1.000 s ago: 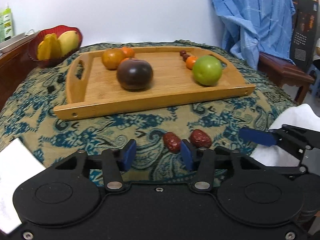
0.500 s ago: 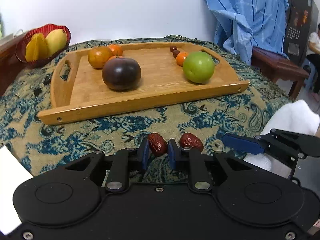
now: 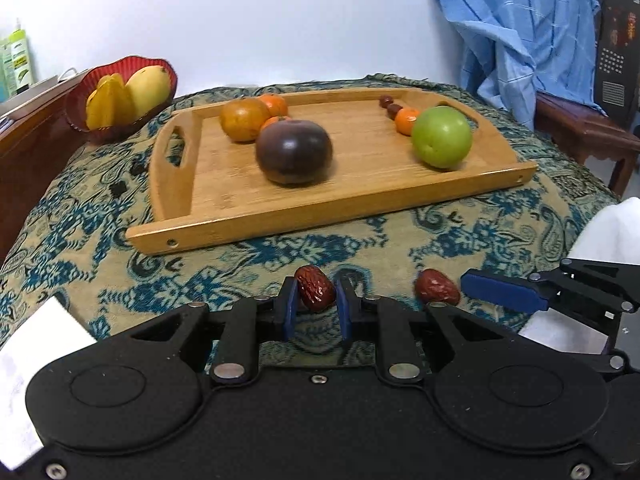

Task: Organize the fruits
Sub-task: 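Grasp a red date with the left tool while the right tool grasps another red date, then carry both red dates onto the bamboo tray with both tools, then open both tools to release the red dates on the tray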

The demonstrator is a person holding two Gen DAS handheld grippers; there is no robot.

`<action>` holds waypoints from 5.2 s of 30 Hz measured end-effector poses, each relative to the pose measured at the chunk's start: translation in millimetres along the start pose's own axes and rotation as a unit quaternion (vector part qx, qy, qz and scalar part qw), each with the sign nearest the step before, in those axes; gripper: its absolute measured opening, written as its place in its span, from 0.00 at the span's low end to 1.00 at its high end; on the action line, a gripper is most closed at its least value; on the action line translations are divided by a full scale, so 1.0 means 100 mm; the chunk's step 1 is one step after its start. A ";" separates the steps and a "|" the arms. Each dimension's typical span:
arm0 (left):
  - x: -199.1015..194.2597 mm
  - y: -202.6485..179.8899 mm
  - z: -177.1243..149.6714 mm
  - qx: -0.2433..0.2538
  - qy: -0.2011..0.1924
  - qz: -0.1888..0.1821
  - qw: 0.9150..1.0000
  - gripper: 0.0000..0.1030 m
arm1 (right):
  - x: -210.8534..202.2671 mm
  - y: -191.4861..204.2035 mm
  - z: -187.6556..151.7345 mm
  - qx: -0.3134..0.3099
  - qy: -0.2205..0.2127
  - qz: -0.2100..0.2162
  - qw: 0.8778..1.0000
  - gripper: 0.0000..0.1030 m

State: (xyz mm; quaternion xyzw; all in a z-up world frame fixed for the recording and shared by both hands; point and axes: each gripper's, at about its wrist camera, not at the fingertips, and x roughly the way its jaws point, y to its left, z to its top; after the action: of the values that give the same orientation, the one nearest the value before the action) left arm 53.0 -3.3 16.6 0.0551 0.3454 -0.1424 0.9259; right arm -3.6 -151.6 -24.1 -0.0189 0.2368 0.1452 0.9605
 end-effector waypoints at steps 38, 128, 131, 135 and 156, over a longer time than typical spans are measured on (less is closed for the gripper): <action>-0.08 0.11 0.36 -0.055 -0.073 0.037 0.995 0.18 | 0.01 -0.33 0.45 0.094 -0.061 -0.026 0.993 0.23; 1.29 0.88 1.32 -0.151 0.055 0.030 0.986 0.18 | 1.78 -0.88 1.54 0.115 0.116 -0.061 0.985 0.24; 1.29 0.84 1.33 -0.132 0.058 0.036 0.989 0.18 | 1.80 -0.90 1.54 0.124 0.122 -0.057 0.983 0.24; 1.30 0.82 1.34 -0.127 0.057 0.043 0.989 0.18 | 1.81 -0.93 1.52 0.132 0.130 -0.055 0.981 0.24; 1.27 0.82 1.34 -0.116 0.049 0.070 0.990 0.37 | 1.76 -1.00 1.46 0.157 0.127 -0.045 0.978 0.46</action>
State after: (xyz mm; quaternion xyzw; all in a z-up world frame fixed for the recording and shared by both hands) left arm 252.7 19.4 34.6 -0.0216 0.3998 -0.0337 0.9157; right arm 239.9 -184.4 20.8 0.1037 0.3759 0.0592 0.9189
